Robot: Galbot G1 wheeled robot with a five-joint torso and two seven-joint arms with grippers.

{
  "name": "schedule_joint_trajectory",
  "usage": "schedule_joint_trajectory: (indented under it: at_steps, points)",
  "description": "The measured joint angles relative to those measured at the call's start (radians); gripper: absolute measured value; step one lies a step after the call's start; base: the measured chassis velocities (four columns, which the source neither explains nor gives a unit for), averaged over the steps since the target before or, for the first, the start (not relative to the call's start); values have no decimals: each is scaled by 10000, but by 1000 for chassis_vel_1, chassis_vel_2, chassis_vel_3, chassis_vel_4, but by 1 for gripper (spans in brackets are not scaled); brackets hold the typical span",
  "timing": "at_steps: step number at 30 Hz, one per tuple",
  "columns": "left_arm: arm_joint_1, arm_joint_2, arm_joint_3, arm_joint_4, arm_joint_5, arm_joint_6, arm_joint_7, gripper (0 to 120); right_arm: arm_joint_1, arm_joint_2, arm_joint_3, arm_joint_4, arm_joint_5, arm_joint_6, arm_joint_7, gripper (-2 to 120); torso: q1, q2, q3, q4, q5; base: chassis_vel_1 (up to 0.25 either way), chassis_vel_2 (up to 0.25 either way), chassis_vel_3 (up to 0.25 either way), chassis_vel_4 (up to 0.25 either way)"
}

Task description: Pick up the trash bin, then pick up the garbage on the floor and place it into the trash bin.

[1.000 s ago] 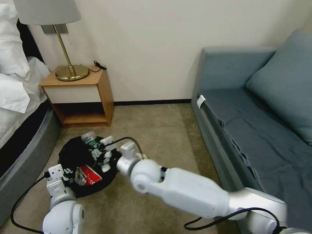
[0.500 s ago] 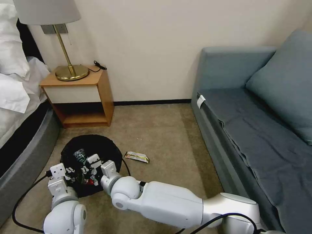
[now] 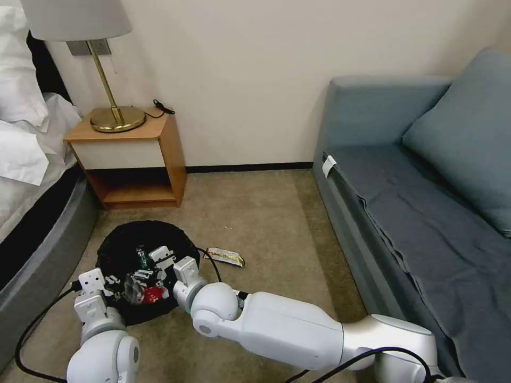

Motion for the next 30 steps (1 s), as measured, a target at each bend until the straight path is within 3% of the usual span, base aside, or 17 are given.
schedule_joint_trajectory:
  at_steps: [6,16,20,25,29,30]
  points:
    - [-4,0,-95,-24,-71,69,-11,1,75,-195,288,331,-42,1,10,99,0,-2,0,3,1,0,0,0,0]
    - [-35,0,-320,14,-95,61,-52,1,-268,-2252,2646,2616,-1032,-133,-347,100,0,-1,0,1,5,0,0,0,0]
    - [-32,0,-361,38,-106,30,-57,1,-1282,-3779,4078,3863,-1947,226,-427,100,0,-1,0,0,4,0,0,0,0]
    - [-48,0,-380,56,-114,29,-52,1,-2432,-4501,5320,4945,-2460,265,-376,100,0,-1,0,-3,5,0,0,0,0]
    - [-70,1,-454,120,-90,4,-61,1,-5075,-4922,7197,6343,-3717,401,-161,100,0,-1,-1,0,4,0,0,0,0]
    - [-70,1,-454,120,-90,4,-61,1,-5075,-4922,7197,6343,-3717,401,-161,100,0,-1,-1,0,4,0,0,0,0]
